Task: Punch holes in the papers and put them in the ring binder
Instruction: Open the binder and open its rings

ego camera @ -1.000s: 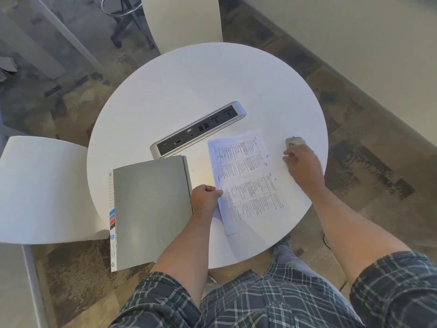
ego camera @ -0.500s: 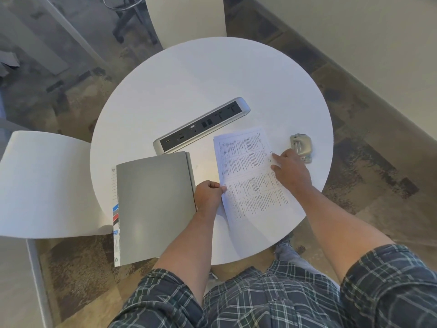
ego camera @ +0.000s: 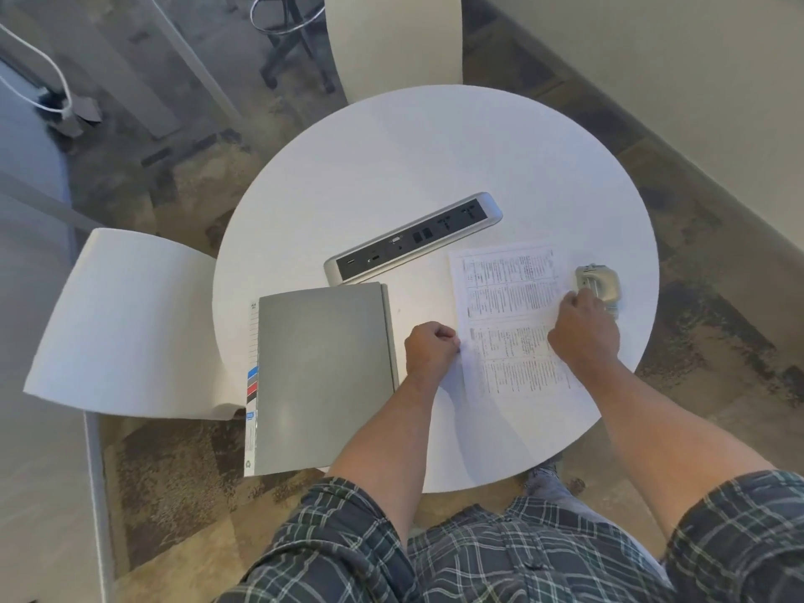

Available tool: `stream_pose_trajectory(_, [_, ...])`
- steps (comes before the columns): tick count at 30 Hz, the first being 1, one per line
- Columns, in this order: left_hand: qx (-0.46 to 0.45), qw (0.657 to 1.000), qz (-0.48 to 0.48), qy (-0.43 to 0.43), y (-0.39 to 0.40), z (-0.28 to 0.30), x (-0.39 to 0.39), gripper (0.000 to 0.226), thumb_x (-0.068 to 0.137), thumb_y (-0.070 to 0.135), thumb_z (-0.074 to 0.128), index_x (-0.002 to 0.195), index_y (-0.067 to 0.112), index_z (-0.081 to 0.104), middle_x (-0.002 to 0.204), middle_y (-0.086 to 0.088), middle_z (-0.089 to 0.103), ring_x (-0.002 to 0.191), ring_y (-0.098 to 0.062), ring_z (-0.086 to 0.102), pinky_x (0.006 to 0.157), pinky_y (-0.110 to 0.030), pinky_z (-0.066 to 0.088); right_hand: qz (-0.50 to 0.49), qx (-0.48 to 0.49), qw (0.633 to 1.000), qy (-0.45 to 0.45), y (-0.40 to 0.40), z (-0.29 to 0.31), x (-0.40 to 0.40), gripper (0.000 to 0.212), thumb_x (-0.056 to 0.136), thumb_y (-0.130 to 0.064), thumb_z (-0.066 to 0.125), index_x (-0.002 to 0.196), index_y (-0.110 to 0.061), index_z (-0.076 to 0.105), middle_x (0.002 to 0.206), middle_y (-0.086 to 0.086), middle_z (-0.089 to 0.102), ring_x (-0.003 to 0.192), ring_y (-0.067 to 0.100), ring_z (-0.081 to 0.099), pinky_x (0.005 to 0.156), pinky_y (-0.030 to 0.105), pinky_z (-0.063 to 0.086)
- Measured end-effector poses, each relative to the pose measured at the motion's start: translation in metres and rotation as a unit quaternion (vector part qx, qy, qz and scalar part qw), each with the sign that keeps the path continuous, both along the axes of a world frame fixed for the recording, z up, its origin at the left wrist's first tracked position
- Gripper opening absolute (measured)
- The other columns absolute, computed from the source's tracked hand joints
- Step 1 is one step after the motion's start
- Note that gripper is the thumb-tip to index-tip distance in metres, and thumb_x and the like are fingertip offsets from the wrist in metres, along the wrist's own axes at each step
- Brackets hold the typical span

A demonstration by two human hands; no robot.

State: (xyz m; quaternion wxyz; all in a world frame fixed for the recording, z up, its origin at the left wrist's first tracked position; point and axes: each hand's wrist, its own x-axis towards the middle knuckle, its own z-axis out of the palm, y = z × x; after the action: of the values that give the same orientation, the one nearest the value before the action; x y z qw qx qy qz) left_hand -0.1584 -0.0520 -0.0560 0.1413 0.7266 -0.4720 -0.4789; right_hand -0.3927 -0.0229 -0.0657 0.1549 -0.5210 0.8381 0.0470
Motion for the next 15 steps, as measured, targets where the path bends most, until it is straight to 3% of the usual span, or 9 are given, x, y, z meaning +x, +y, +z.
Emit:
stream_pose_trajectory(3, [-0.025,1.0,-0.004,-0.001,0.003,0.005,0.014,0.001,0.087,0.014,0.074,0.086,0.014,0.074,0.085,-0.001,0.075,0.086,-0.022,0.072,0.075,-0.025,0.056,0.024,-0.026,0.999,0.025,0.0,0.003,0.009,0.05,0.083,-0.003,0.061,0.132,0.006,0.054,0.122,0.02,0.055,0.104,0.036,0.059,0.069,0.038,0.05])
stream_pose_trajectory(6, [-0.078,0.995,-0.015,-0.066,0.006,0.011,0.037,0.007,0.09,0.017,0.067,0.085,0.015,0.071,0.083,0.003,0.07,0.082,-0.021,0.067,0.072,-0.03,0.055,0.092,-0.087,0.992,-0.009,-0.002,0.004,0.029,0.032,0.087,-0.006,0.062,0.119,0.0,0.064,0.115,0.018,0.06,0.095,0.035,0.061,0.07,0.039,0.05])
stream_pose_trajectory(11, [-0.184,0.955,-0.061,-0.223,0.011,0.018,0.085,0.009,0.087,0.013,0.064,0.09,0.013,0.072,0.101,-0.006,0.067,0.09,-0.028,0.064,0.075,-0.036,0.052,0.142,-0.082,0.963,-0.212,-0.005,0.01,0.091,0.039,0.1,-0.024,0.057,0.138,-0.016,0.059,0.134,0.005,0.058,0.119,0.027,0.06,0.095,0.043,0.053])
stream_pose_trajectory(15, [-0.229,0.923,-0.014,-0.309,0.013,0.021,0.129,0.03,0.081,0.015,0.073,0.111,0.01,0.071,0.123,-0.012,0.064,0.11,-0.035,0.061,0.092,-0.042,0.05,0.206,-0.011,0.94,-0.273,-0.002,0.009,0.137,0.046,0.101,-0.032,0.059,0.144,-0.018,0.055,0.137,0.003,0.058,0.125,0.024,0.058,0.102,0.042,0.049])
